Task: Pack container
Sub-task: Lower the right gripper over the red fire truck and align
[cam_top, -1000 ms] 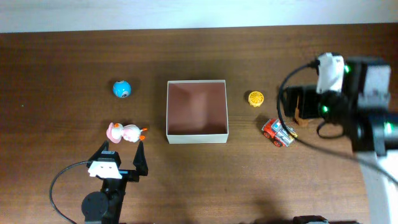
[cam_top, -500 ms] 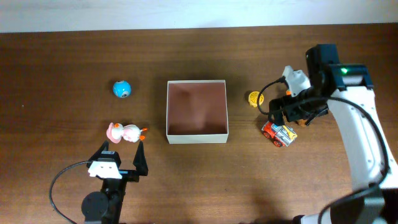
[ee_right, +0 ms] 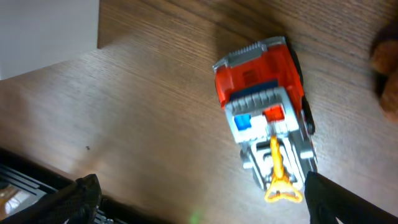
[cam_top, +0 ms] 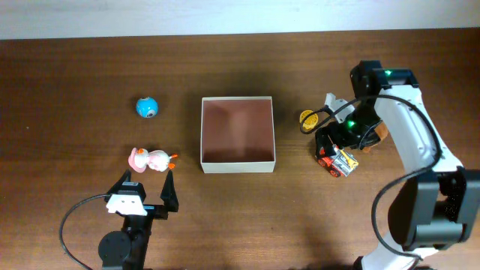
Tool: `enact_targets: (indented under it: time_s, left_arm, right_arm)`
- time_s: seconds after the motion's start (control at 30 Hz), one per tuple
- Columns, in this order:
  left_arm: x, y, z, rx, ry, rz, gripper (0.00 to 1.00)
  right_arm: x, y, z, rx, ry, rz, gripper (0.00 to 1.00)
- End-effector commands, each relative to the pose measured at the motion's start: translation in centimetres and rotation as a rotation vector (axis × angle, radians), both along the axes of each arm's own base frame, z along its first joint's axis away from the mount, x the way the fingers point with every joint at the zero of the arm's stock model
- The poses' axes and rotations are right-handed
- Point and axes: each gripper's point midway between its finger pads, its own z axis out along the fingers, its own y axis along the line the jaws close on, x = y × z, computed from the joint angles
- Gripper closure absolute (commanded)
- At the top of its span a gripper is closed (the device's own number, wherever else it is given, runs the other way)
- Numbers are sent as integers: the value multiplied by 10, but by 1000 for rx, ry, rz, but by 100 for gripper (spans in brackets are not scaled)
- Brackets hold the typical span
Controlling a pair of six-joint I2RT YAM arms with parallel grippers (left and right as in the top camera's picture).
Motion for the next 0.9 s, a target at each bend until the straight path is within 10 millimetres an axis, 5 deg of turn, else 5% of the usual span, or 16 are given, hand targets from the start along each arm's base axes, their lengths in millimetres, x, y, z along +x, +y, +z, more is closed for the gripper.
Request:
enact_targets:
  time_s: [0.0, 0.6, 0.87]
  left_arm:
    - [0, 1, -1, 12, -3, -1, 0]
    - [0, 1, -1, 12, -3, -1, 0]
    - [0, 1, -1, 12, -3, -1, 0]
  right_arm:
    - [5, -5, -11, -41, 12, 39, 1]
    - [5, -25, -61, -90, 104, 11, 1]
    - [1, -26, -67, -98, 123, -45, 3]
